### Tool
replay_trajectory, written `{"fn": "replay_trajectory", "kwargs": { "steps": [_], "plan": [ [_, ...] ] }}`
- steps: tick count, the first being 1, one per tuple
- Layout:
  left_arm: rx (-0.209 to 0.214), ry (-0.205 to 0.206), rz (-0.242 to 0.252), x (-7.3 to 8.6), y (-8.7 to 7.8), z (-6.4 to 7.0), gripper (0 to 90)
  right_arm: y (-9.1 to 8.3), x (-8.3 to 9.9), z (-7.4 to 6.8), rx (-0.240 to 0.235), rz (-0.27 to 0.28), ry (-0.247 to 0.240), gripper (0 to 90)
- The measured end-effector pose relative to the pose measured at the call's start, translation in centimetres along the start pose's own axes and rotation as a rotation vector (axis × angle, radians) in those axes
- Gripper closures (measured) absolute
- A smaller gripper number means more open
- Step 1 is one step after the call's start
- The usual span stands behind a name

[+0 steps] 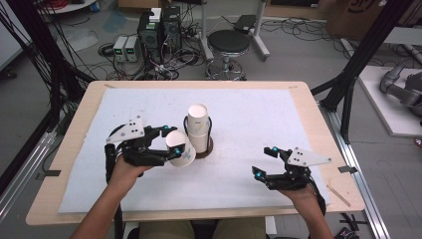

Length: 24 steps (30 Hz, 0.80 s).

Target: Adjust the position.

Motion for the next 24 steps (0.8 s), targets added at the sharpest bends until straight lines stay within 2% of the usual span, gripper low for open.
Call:
{"fn": "replay_trajectory", "kwargs": {
  "steps": [8,18,24],
  "plan": [
    [0.054,0.010,-0.022,0.5,2.1,1.0,36.0,1.3,-0.9,-1.4,-0.079,0.022,-0.015,20.5],
    [0.105,0.008,-0.034,0.6,3.4,1.5,36.1,2.9,-1.6,-2.4,-0.151,0.020,-0.039,19.8],
    [0.147,0.024,-0.042,0.6,4.2,2.1,36.3,4.1,-2.2,-2.8,-0.204,0.022,-0.056,19.9]
  ]
}}
Point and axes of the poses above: each handheld gripper's, and its own axes: y roughly forward along the jaws, x roughly out of its underside, z roughly to its right, the point moved 1 cm from there along y, roughly forward along the jaws, and after that the axes turned 5 degrees about -y, right-handed, at the moved point
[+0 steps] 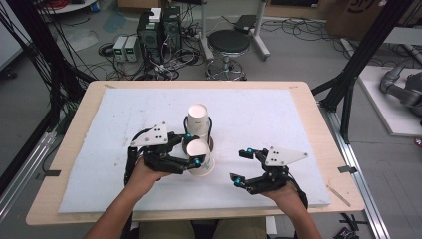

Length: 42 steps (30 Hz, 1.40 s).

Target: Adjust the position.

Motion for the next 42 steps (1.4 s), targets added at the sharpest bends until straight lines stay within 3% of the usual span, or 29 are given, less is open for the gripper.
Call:
{"fn": "replay_trajectory", "kwargs": {
  "steps": [3,8,22,28,39,40,41,42],
  "plan": [
    [0.019,0.002,-0.001,0.0,0.5,0.2,36.4,1.1,-0.7,-0.2,-0.047,-0.005,-0.016,19.9],
    [0.042,0.009,-0.007,0.0,1.1,0.6,36.4,2.5,-1.2,-0.3,-0.085,-0.007,-0.036,19.9],
    [0.099,0.013,-0.011,-0.1,2.3,1.3,36.6,4.3,-1.5,-0.7,-0.176,0.000,-0.040,20.3],
    [0.124,0.008,-0.009,0.0,2.8,1.5,36.6,4.4,-1.3,-0.7,-0.190,0.004,-0.040,24.7],
    [0.115,0.014,-0.011,0.0,2.8,1.5,36.2,4.3,-1.1,-0.6,-0.202,0.015,-0.052,33.1],
    [0.106,0.026,-0.011,0.0,2.8,1.6,34.5,4.3,-1.2,-0.5,-0.202,0.014,-0.055,33.3],
    [0.077,0.013,-0.036,0.0,3.1,1.6,16.8,4.3,-1.2,-0.5,-0.204,0.009,-0.061,33.9],
    [0.077,0.013,-0.036,0.0,3.1,1.6,13.1,4.3,-1.2,-0.5,-0.204,0.009,-0.061,33.9]
  ]
}}
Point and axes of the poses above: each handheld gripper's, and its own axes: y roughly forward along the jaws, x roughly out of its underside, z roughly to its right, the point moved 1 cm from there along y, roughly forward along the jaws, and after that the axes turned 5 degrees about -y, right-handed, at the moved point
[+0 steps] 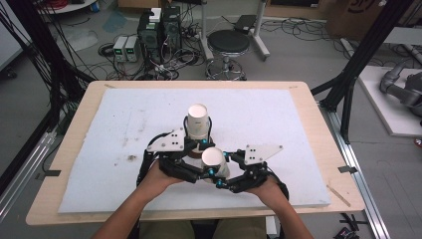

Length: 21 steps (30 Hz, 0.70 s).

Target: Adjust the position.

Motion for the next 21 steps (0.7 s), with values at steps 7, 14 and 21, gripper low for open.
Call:
{"fn": "replay_trajectory", "kwargs": {
  "steps": [7,14,21],
  "plan": [
    [0.019,0.004,-0.017,-0.2,-0.5,-0.1,13.3,-0.2,0.1,0.1,0.003,-0.028,-0.010,34.7],
    [0.014,0.000,-0.048,-0.3,-1.2,-0.5,13.4,-0.5,0.0,0.4,0.008,-0.077,-0.020,35.6],
    [0.022,0.010,-0.087,-0.4,-1.3,-0.5,13.5,-0.8,-0.7,0.8,-0.001,-0.138,-0.051,35.9]
  ]
}}
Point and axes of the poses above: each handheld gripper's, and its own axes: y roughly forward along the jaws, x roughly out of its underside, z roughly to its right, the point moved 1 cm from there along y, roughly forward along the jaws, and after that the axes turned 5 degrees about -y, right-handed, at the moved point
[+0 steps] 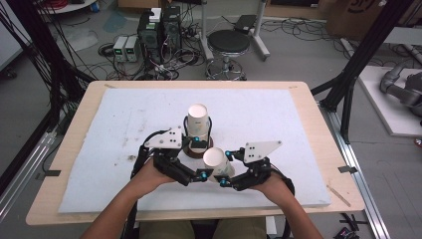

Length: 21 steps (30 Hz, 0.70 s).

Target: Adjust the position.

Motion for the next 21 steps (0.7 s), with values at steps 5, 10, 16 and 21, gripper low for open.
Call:
{"fn": "replay_trajectory", "kwargs": {
  "steps": [5,10,16,21],
  "plan": [
    [0.006,0.008,-0.044,-0.2,0.1,0.1,13.8,0.0,-0.8,0.2,-0.020,-0.061,-0.041,36.0],
    [0.012,0.008,-0.064,-0.2,0.1,0.1,14.7,0.2,-1.9,0.3,-0.035,-0.144,-0.096,36.0],
    [0.017,0.014,-0.090,-0.2,0.2,0.1,16.4,0.4,-2.7,0.5,-0.052,-0.215,-0.129,35.9],
    [0.028,0.020,-0.119,-0.2,0.3,0.0,18.7,0.8,-3.0,0.5,-0.066,-0.262,-0.143,35.9]
  ]
}}
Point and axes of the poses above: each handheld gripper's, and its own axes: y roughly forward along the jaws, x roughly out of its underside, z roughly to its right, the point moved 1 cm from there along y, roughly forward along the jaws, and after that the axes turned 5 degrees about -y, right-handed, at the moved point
